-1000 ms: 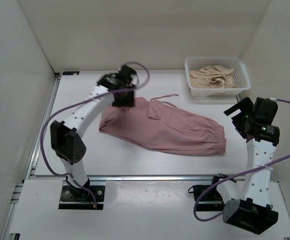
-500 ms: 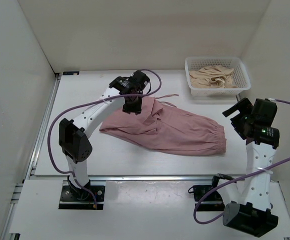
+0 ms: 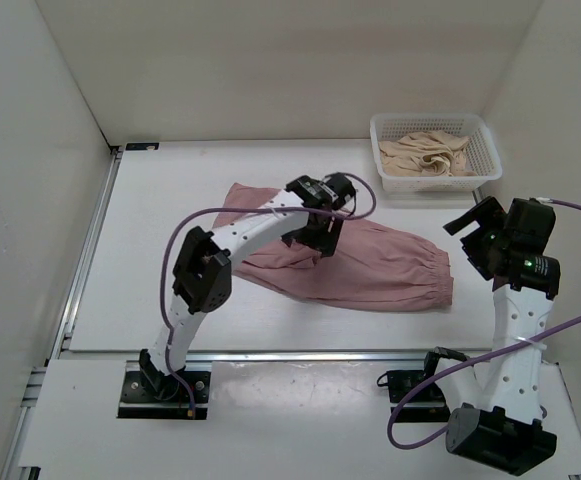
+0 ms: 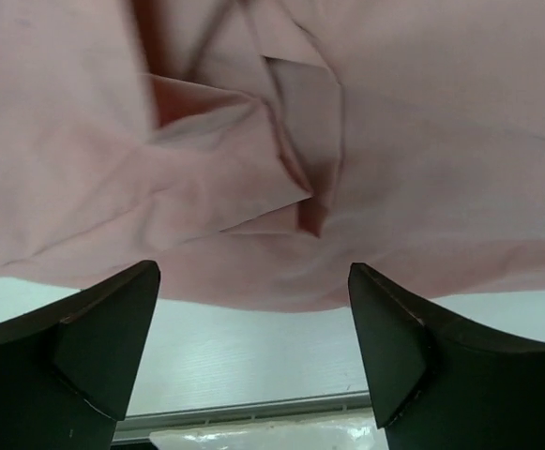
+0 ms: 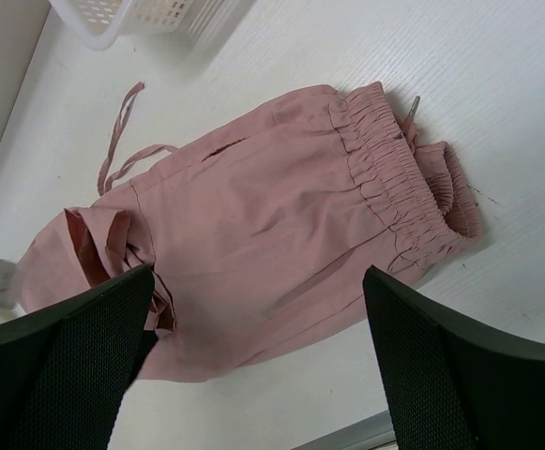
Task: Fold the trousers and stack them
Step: Fold the trousers
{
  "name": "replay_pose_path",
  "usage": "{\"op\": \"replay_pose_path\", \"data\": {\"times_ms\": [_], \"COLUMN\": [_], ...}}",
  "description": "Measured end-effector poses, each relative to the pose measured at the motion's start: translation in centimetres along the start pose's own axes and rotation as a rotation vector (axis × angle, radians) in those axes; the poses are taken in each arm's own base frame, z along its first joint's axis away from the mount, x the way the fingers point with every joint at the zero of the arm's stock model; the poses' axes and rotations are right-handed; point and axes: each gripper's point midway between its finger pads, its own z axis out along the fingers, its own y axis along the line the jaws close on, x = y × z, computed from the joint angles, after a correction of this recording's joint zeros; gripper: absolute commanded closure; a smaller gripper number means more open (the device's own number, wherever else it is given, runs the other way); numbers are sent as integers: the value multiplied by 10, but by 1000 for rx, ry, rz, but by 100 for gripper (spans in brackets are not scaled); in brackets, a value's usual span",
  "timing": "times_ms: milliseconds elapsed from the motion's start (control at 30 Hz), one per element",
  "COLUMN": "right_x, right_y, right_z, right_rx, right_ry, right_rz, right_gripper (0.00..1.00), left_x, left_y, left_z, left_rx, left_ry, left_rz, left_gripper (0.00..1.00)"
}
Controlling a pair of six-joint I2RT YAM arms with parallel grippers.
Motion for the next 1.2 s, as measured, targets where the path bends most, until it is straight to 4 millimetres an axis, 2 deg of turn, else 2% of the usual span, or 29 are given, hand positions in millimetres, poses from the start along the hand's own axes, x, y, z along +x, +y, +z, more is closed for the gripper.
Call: {"op": "replay_pose_path", "data": {"times_ms": [67, 133, 167, 300, 333, 400, 467, 633, 733, 967, 1100, 1200], "right_x": [1, 2, 2, 3, 3, 4, 5, 6, 6, 6, 6, 6], "right_y": [-1, -1, -1, -2, -2, -2, -2, -2, -2, -2, -2, -2], "right_z": [0, 0, 1, 1, 1, 2, 3, 5, 5, 5, 5, 6], "right_rx": [2, 5, 6, 10, 10, 10, 12, 16, 15, 15, 15, 15], "right_ry": [4, 9, 12, 17, 18, 24, 30, 39, 38, 38, 38, 38], "right_rz": [-1, -2, -2, -1, -3, -6, -9, -10, -11, -11, -11, -11], "right_gripper": [4, 4, 4, 4, 4, 4, 4, 4, 4, 4, 4, 4], "left_x": [13, 21, 23, 14, 12, 9, 9, 18, 20, 18, 13, 11], "left_y": [-11, -12, -9, 0, 2, 6, 6, 1, -1, -10, -15, -18], "left_z": [14, 21, 23, 28, 29, 34, 41, 65, 71, 64, 52, 49], "left_rx": [-16, -33, -47, -86, -97, -114, -121, -121, -117, -55, -11, 7], "left_ry": [29, 50, 52, 20, 11, 4, 7, 52, 64, 64, 46, 39], "left_rz": [28, 37, 36, 8, 3, -3, 0, 29, 35, 21, 19, 22], "left_gripper": [10, 11, 16, 24, 29, 29, 25, 25, 24, 21, 1, 1]}}
